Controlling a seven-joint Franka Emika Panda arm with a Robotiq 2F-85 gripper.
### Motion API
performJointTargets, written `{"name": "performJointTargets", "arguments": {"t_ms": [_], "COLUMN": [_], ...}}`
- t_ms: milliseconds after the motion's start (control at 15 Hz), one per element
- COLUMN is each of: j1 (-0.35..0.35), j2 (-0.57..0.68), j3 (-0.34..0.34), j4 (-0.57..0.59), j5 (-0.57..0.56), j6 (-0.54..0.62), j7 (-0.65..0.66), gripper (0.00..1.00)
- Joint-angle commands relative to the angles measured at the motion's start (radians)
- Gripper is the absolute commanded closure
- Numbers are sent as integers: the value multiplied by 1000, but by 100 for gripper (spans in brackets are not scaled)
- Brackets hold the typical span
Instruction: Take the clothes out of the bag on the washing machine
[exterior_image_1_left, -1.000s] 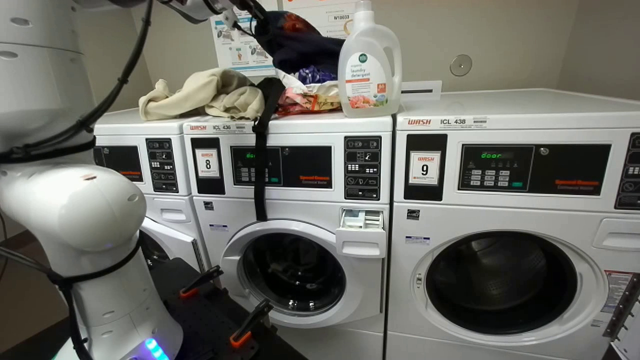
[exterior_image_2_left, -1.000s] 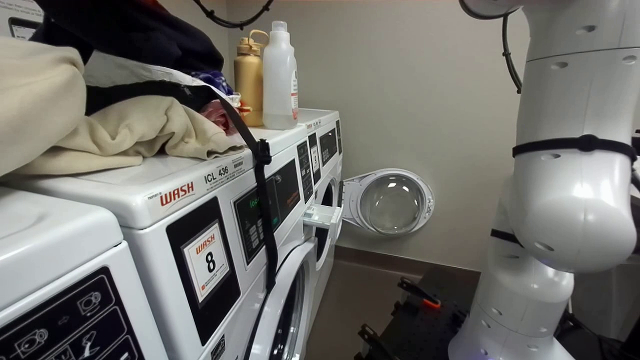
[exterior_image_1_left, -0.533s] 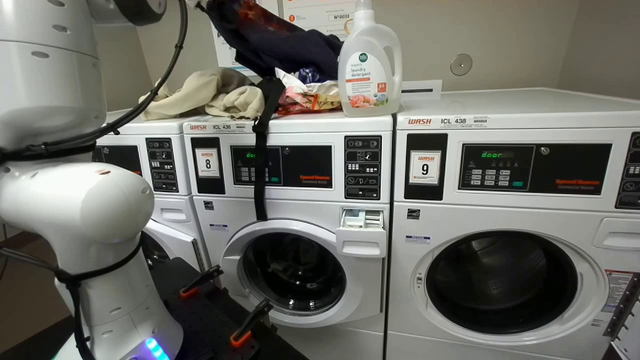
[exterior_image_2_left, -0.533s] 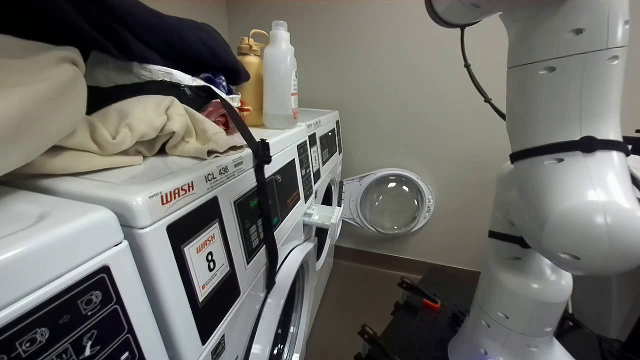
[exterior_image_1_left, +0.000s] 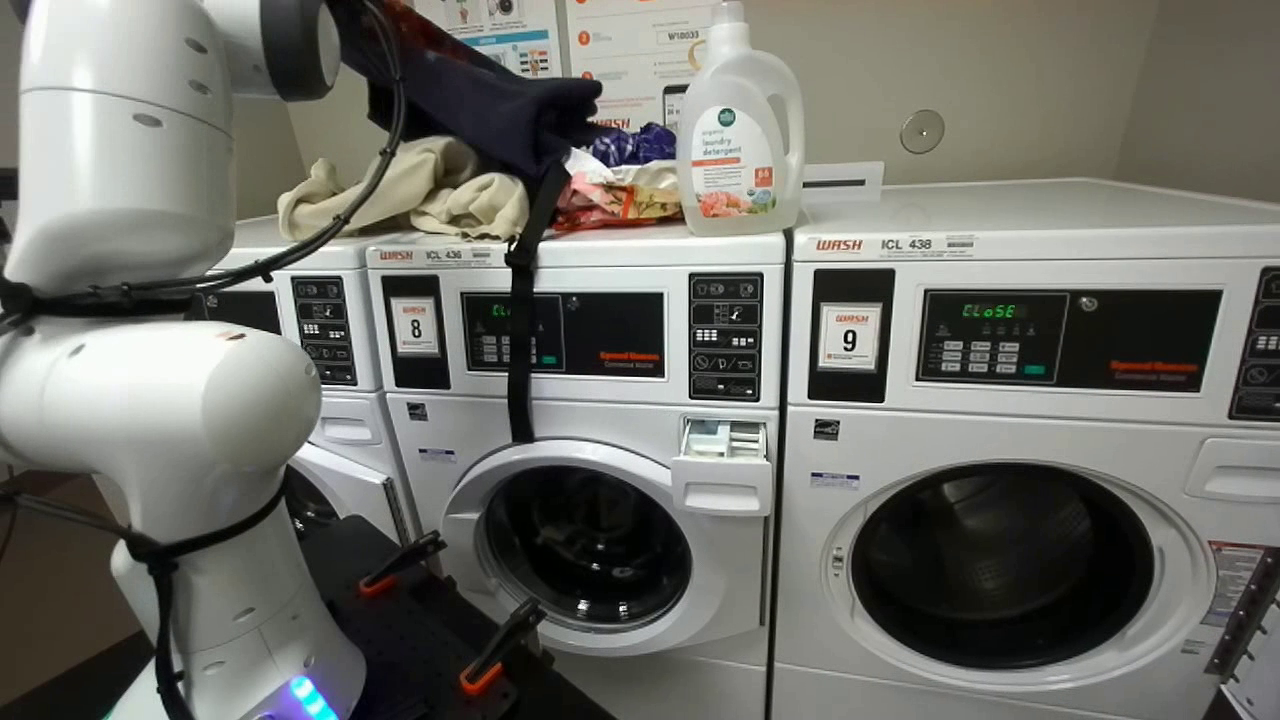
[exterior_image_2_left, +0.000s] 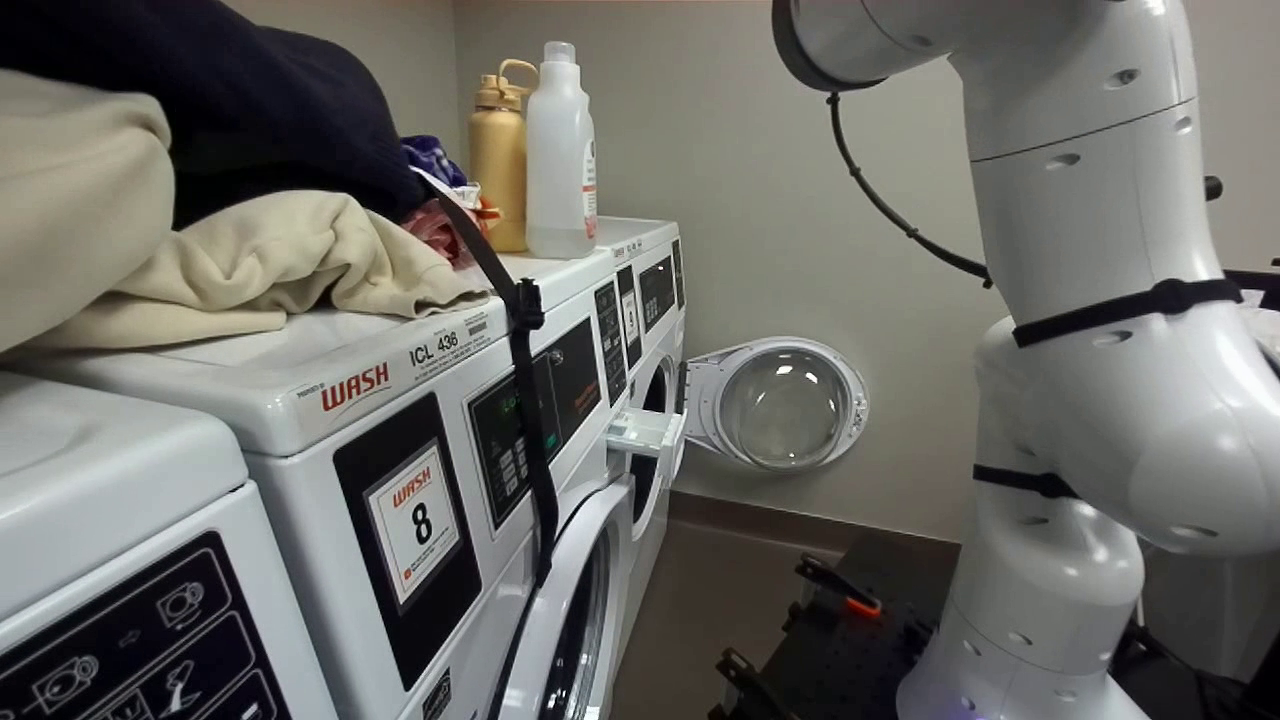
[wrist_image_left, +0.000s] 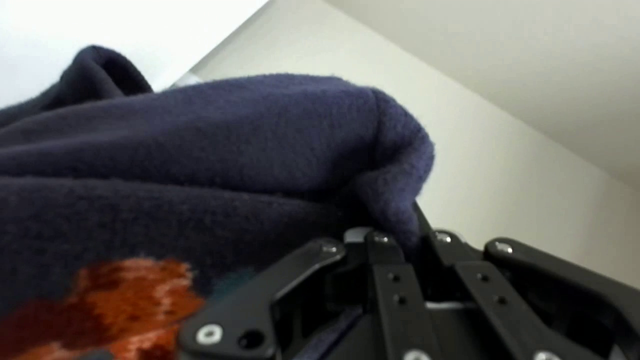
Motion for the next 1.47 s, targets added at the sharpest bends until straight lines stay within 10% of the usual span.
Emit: {"name": "performJointTargets", "arguments": {"t_ms": [0,533,600,1267,1400], "j1": [113,20,6,-94,-117], "j2": [86,131,127,115,94], "j3": [17,81,67,-69,-116], "j4": [135,105,94,117,128], "j5": [93,248,235,86,19], "j6": [-98,-485,-508,-501,-518], "j7": [-66,-147,-142,-127,-127], "gripper": [94,92,65,1,0]}}
